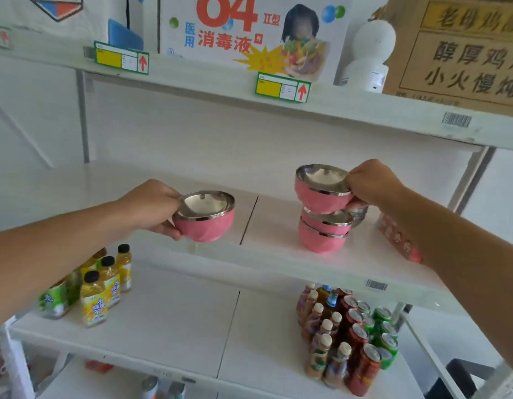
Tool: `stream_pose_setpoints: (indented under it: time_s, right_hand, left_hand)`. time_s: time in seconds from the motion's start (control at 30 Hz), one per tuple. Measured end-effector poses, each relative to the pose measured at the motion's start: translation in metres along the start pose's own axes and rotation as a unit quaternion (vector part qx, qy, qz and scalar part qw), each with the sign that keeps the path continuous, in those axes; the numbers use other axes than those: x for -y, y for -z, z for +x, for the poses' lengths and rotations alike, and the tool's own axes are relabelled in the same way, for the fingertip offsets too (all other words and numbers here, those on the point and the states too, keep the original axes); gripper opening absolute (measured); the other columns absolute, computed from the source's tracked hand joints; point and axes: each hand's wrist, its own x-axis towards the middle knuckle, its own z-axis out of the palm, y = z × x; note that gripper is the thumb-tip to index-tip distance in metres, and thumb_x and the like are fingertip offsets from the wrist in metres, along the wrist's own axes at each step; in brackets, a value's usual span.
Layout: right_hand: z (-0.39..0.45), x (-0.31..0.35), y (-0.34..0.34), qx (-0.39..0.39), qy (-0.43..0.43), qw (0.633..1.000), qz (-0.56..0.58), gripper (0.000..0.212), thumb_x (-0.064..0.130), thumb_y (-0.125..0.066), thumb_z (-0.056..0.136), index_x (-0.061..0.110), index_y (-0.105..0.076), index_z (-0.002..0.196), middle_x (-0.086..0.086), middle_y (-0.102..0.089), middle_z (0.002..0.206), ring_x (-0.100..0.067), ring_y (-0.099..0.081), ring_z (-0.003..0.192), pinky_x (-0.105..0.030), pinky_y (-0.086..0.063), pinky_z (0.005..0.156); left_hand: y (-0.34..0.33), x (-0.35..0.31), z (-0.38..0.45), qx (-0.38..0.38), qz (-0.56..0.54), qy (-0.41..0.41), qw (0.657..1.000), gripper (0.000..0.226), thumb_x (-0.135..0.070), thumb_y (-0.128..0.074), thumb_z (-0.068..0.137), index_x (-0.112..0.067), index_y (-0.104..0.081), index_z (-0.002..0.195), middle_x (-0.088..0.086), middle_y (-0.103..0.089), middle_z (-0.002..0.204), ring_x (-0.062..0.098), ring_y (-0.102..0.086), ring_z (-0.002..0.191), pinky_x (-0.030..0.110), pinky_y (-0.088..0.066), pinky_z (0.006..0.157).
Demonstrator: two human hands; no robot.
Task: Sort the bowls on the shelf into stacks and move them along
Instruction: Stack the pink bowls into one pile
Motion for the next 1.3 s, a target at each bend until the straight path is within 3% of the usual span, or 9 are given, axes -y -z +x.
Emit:
stream_pose_setpoints:
  time_s: [0.13, 0.3, 0.5, 0.63, 0.73, 0.87, 0.97, 1.1, 1.3]
  right_hand:
    - [0.022, -0.031, -0.005, -0.017, -0.014, 0.999, -0.033, 0.023, 0.010, -0.052, 0.087, 0.004, -0.074, 0.087, -0.010, -0.077, 0.056, -0.027, -0.080, 0.056, -0.031, -0.058, 0.062]
    - [0.048, -0.053, -0.021, -0.016, 0.006, 0.999, -0.027, 0.019, 0.009, -0.050, 0.082, 0.014, -0.068, 0.079, -0.003, -0.072, 0.047, -0.017, -0.071, 0.040, -0.022, -0.045, 0.047]
    - [0.066, -0.072, -0.034, -0.039, 0.052, 0.998, 0.001, 0.012, 0.024, -0.057, 0.077, 0.015, -0.053, 0.070, -0.001, -0.061, 0.068, -0.018, -0.057, 0.059, -0.026, -0.037, 0.049]
    - [0.074, -0.086, -0.044, 0.003, 0.035, 0.999, 0.032, 0.017, 0.025, -0.062, 0.086, 0.010, -0.071, 0.088, -0.006, -0.072, 0.079, -0.022, -0.068, 0.069, -0.027, -0.044, 0.053]
    - [0.081, -0.096, -0.046, 0.037, 0.020, 0.997, 0.058, 0.031, 0.035, -0.069, 0.094, 0.006, -0.072, 0.103, -0.011, -0.076, 0.096, -0.032, -0.073, 0.089, -0.036, -0.057, 0.072]
    - [0.072, -0.104, -0.037, 0.092, 0.017, 0.989, 0.112, 0.028, 0.032, -0.060, 0.098, 0.010, -0.075, 0.105, -0.012, -0.077, 0.089, -0.025, -0.068, 0.071, -0.032, -0.052, 0.060]
    - [0.064, -0.121, -0.024, 0.098, 0.037, 0.989, 0.105, 0.031, 0.028, -0.045, 0.103, 0.017, -0.071, 0.114, -0.017, -0.076, 0.105, -0.028, -0.067, 0.080, -0.038, -0.055, 0.064]
    - [0.057, -0.144, -0.015, 0.087, 0.019, 0.985, 0.148, 0.022, 0.030, -0.060, 0.105, 0.019, -0.074, 0.117, -0.017, -0.077, 0.106, -0.038, -0.076, 0.091, -0.052, -0.066, 0.086]
    - [0.052, -0.141, -0.026, 0.102, 0.022, 0.974, 0.202, 0.021, 0.013, -0.061, 0.102, 0.011, -0.081, 0.108, -0.028, -0.078, 0.109, -0.032, -0.072, 0.077, -0.053, -0.069, 0.084]
  left_hand:
    - [-0.016, -0.019, -0.008, -0.016, 0.003, 0.003, 1.000, 0.018, -0.011, -0.070, 0.099, -0.016, -0.087, 0.102, 0.015, -0.085, 0.094, 0.038, -0.085, 0.069, 0.038, -0.071, 0.066]
    - [-0.043, -0.046, -0.005, -0.035, 0.009, -0.001, 0.999, 0.018, -0.011, -0.070, 0.099, -0.018, -0.086, 0.100, 0.015, -0.083, 0.095, 0.039, -0.085, 0.068, 0.033, -0.070, 0.060]
    - [-0.080, -0.073, 0.001, -0.029, 0.003, -0.012, 1.000, 0.028, -0.014, -0.072, 0.096, -0.029, -0.090, 0.082, -0.001, -0.084, 0.076, 0.040, -0.085, 0.069, 0.030, -0.068, 0.057]
    - [-0.101, -0.097, 0.006, -0.035, 0.002, -0.024, 0.999, 0.023, -0.013, -0.072, 0.095, -0.021, -0.091, 0.084, 0.009, -0.085, 0.079, 0.041, -0.084, 0.069, 0.033, -0.069, 0.059]
    - [-0.119, -0.121, 0.015, -0.037, 0.000, -0.034, 0.999, 0.019, -0.009, -0.069, 0.097, -0.012, -0.088, 0.100, 0.018, -0.083, 0.097, 0.040, -0.085, 0.071, 0.039, -0.072, 0.067]
    - [-0.152, -0.158, 0.031, -0.030, 0.001, -0.052, 0.998, 0.021, -0.006, -0.065, 0.099, -0.007, -0.084, 0.108, 0.020, -0.082, 0.097, 0.039, -0.085, 0.070, 0.043, -0.072, 0.073]
    - [-0.175, -0.187, 0.044, -0.040, -0.001, -0.059, 0.997, 0.022, -0.005, -0.062, 0.098, -0.002, -0.081, 0.109, 0.023, -0.082, 0.095, 0.042, -0.085, 0.073, 0.047, -0.072, 0.078]
    - [-0.194, -0.214, 0.061, -0.070, 0.003, -0.067, 0.995, 0.025, -0.006, -0.058, 0.097, 0.002, -0.078, 0.110, 0.022, -0.083, 0.100, 0.040, -0.085, 0.070, 0.048, -0.071, 0.082]
    - [-0.219, -0.226, 0.070, -0.046, 0.037, -0.086, 0.995, 0.022, -0.006, -0.060, 0.101, 0.001, -0.077, 0.113, 0.022, -0.082, 0.102, 0.038, -0.085, 0.070, 0.047, -0.072, 0.079]
